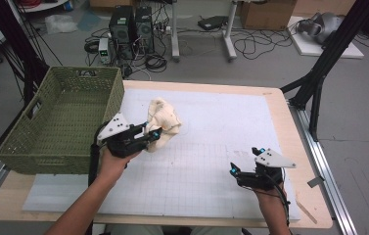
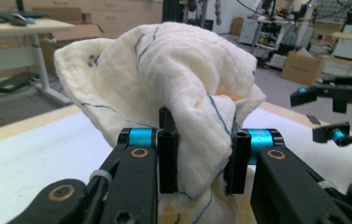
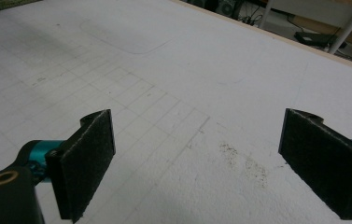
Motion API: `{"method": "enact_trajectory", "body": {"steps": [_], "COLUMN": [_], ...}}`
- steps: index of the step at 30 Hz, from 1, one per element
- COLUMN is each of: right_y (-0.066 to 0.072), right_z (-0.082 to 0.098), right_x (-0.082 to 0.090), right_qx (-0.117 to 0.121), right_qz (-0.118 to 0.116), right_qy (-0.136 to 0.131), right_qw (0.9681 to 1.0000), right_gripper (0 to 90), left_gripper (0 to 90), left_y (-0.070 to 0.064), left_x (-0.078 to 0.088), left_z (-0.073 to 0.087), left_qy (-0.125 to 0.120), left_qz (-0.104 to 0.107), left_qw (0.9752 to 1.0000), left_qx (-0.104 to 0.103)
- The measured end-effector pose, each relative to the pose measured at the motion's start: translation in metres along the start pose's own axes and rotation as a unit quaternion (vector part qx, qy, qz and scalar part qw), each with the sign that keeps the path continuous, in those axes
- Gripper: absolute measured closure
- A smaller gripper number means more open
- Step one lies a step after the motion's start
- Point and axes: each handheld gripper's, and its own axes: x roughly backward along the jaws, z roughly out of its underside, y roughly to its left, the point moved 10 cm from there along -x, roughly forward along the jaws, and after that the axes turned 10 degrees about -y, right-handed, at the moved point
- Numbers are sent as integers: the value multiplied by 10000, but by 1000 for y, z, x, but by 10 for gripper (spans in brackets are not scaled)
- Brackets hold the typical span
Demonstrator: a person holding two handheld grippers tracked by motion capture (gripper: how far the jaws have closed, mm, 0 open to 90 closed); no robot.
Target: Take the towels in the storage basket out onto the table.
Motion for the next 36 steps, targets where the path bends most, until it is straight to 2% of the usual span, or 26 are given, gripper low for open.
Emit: {"method": "enact_trajectory", "body": {"steps": [3, 7, 12, 14, 16, 18, 21, 23, 25, 27, 29, 31, 34, 36], "right_y": [0, 0, -2, -2, -2, -2, -2, -2, -2, -1, 0, -1, -3, -4], "right_z": [1, 3, 5, 5, 5, 5, 5, 5, 5, 6, 7, 7, 8, 9], "right_x": [0, 1, 2, 3, 3, 3, 3, 3, 3, 2, 3, 4, 5, 5], "right_qx": [22, 8, -7, 15, 11, -10, 3, -7, 12, 33, 20, 11, -54, -78], "right_qz": [25, 39, 74, 68, 72, 72, 100, 96, 98, 81, 76, 80, 102, 134], "right_qy": [6, 45, 63, 67, 67, 68, 72, 60, 76, 94, 125, 117, 119, 106], "right_qw": [10000, 10000, 10000, 10000, 10000, 10000, 9999, 9999, 9999, 9999, 9999, 9999, 9999, 9998], "right_gripper": [100, 100, 100, 100, 100, 100, 100, 100, 101, 100, 100, 100, 100, 100], "left_gripper": [721, 719, 718, 713, 713, 710, 697, 668, 612, 524, 377, 260, 195, 194], "left_y": [-6, -7, -13, -15, -18, -22, -23, -23, -23, -22, -14, -6, 4, 11], "left_x": [-10, -25, -42, -46, -49, -52, -54, -55, -55, -55, -51, -44, -28, -15], "left_z": [16, 38, 65, 70, 75, 81, 93, 100, 107, 108, 98, 87, 71, 64], "left_qy": [228, 457, 817, 865, 888, 1010, 1189, 1264, 1441, 1472, 1341, 1166, 967, 873], "left_qz": [65, 24, 125, 115, 158, 212, 216, 177, 197, 119, -134, -288, -447, -522], "left_qw": [9997, 9989, 9965, 9961, 9958, 9946, 9926, 9915, 9890, 9889, 9909, 9927, 9943, 9947], "left_qx": [-16, 35, 117, 88, 153, 95, 145, 249, 270, 173, -56, -81, -87, -113]}}
